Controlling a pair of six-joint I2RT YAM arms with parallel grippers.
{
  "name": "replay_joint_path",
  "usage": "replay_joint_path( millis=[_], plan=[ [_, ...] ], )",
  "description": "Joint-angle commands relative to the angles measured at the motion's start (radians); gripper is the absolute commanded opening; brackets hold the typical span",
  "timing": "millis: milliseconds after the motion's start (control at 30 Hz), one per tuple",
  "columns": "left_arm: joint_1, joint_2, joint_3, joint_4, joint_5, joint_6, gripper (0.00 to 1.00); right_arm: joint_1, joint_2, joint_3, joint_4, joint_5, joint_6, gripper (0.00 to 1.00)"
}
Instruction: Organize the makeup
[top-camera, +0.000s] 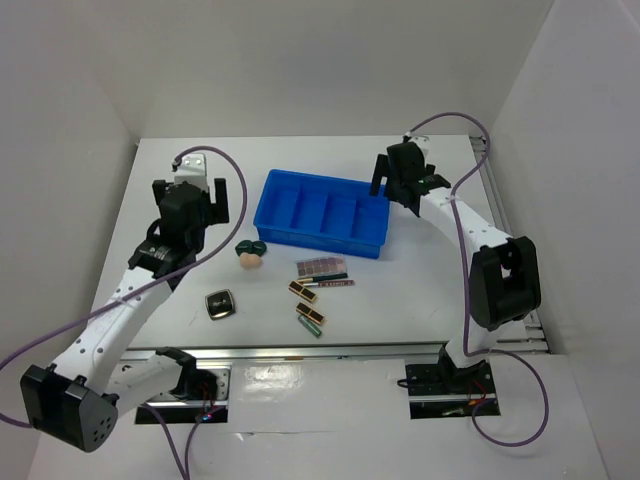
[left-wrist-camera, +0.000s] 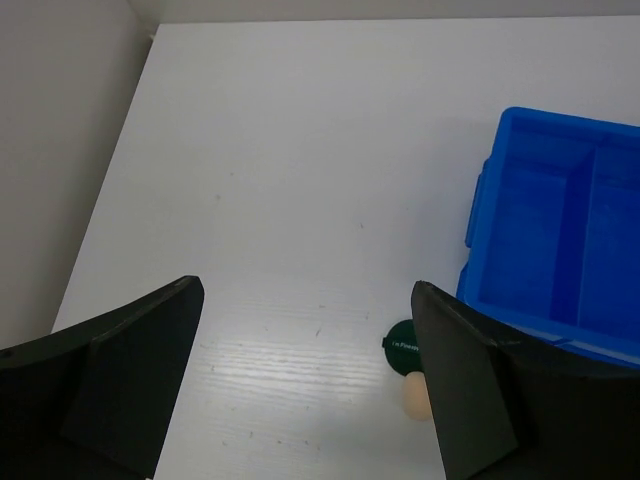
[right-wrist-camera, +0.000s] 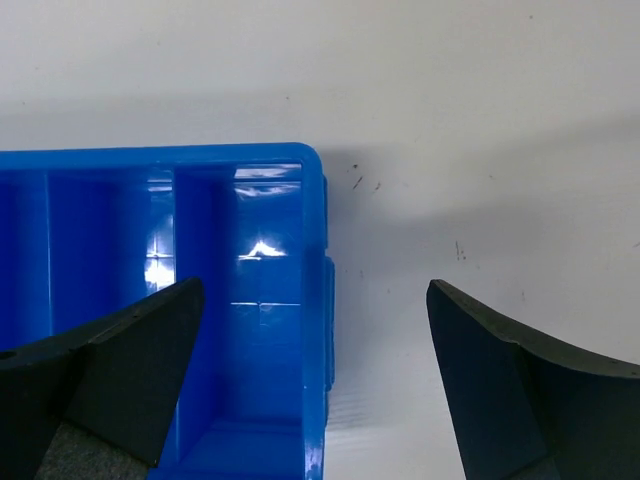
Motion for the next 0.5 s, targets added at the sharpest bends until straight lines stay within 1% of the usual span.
replay_joint_path(
  millis=[0,67,100,133,200,233,300,333,400,433,467],
  plan=[
    [-0.001,0.04,0.103,-0.073,-0.108,-0.086,0.99,0.006,0.001,0.053,-0.044,0.044,0.01,1.0],
    [-0.001,0.118,0.188,-0.155,-0.124,-0.117,0.99,0.006,-0.022,0.032,-0.044,0.024,0.01,1.0],
    [-0.001,0.144,0.217,-0.235,-0.135,-0.117,0.99,0.006,-0.033,0.023,-0.026,0.001,0.001,1.0],
    [-0.001,0.167,0.255,-0.263,-0.144,-0.117,0.99,0.006,-0.042,0.012,-0.011,-0.034,-0.036,1.0],
    [-0.001,0.216,0.277,-0.318,-0.156,-0.135,0.99,0.006,-0.051,0.003,0.003,-0.126,-0.056,1.0],
    [-0.001,0.216,0.277,-0.318,-0.156,-0.145,0.99,0.006,-0.051,0.003,0.003,-0.126,-0.056,1.0],
    [-0.001,0.226,0.277,-0.335,-0.156,-0.183,0.99,0.006,-0.024,0.021,-0.046,-0.18,-0.065,1.0],
    [-0.001,0.226,0.286,-0.361,-0.144,-0.227,0.99,0.017,-0.024,0.033,-0.066,-0.18,-0.074,1.0],
    [-0.001,0.215,0.303,-0.39,-0.092,-0.269,0.99,0.017,-0.023,0.033,-0.09,-0.224,-0.084,1.0],
    [-0.001,0.215,0.323,-0.427,-0.036,-0.296,0.99,0.026,-0.037,0.004,-0.077,-0.268,-0.084,1.0],
    [-0.001,0.215,0.334,-0.458,-0.012,-0.322,0.98,0.026,-0.054,-0.017,-0.077,-0.298,-0.094,1.0]
  ],
)
